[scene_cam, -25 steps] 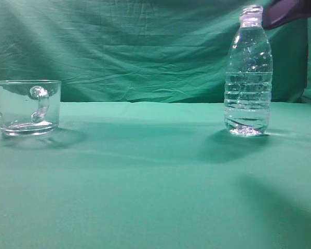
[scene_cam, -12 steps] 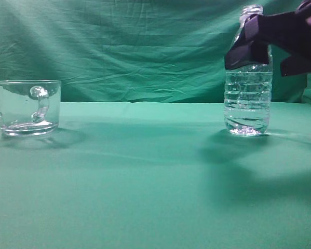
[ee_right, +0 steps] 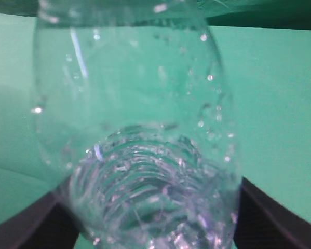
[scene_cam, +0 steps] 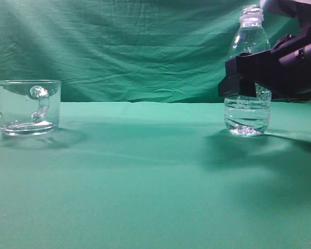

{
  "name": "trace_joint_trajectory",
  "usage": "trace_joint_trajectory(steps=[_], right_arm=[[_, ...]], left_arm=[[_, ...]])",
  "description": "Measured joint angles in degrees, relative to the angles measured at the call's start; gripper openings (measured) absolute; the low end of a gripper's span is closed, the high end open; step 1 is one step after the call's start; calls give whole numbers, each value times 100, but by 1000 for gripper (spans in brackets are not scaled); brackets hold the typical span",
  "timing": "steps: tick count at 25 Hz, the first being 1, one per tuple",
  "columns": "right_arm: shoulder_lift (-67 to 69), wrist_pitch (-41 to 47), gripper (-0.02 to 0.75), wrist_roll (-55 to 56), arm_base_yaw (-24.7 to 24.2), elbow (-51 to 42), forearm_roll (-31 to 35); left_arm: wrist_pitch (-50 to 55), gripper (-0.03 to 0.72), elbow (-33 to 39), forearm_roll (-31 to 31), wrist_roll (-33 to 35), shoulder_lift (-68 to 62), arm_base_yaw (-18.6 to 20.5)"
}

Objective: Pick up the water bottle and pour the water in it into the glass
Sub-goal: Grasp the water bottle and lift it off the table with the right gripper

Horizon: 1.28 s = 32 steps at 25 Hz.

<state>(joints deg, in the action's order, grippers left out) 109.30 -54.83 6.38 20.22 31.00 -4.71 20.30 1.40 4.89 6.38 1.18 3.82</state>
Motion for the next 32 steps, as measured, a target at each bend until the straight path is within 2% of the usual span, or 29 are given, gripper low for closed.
trace_joint_trajectory(steps=[1, 3, 4, 11, 15, 16, 21, 25, 32], right_arm=[[45, -72, 498, 0, 0, 0, -11], [126, -192, 499, 0, 0, 9, -11], [176, -243, 450, 0, 0, 22, -11], [270, -367, 246, 0, 0, 47, -23], [270, -370, 265, -11, 0, 47, -66], [270, -380, 225, -21, 0, 47, -109], [57, -153, 239, -23, 51, 47, -513], [-630, 732, 239, -23, 285, 313, -794], [-1151, 3666, 239, -23, 975, 1868, -1236]], left_arm=[[0, 0, 0, 0, 0, 0, 0], [0, 0, 0, 0, 0, 0, 0], [0, 0, 0, 0, 0, 0, 0], [0, 0, 0, 0, 0, 0, 0], [0, 0, 0, 0, 0, 0, 0], [0, 0, 0, 0, 0, 0, 0], [0, 0, 0, 0, 0, 0, 0], [0, 0, 0, 0, 0, 0, 0], [0, 0, 0, 0, 0, 0, 0]])
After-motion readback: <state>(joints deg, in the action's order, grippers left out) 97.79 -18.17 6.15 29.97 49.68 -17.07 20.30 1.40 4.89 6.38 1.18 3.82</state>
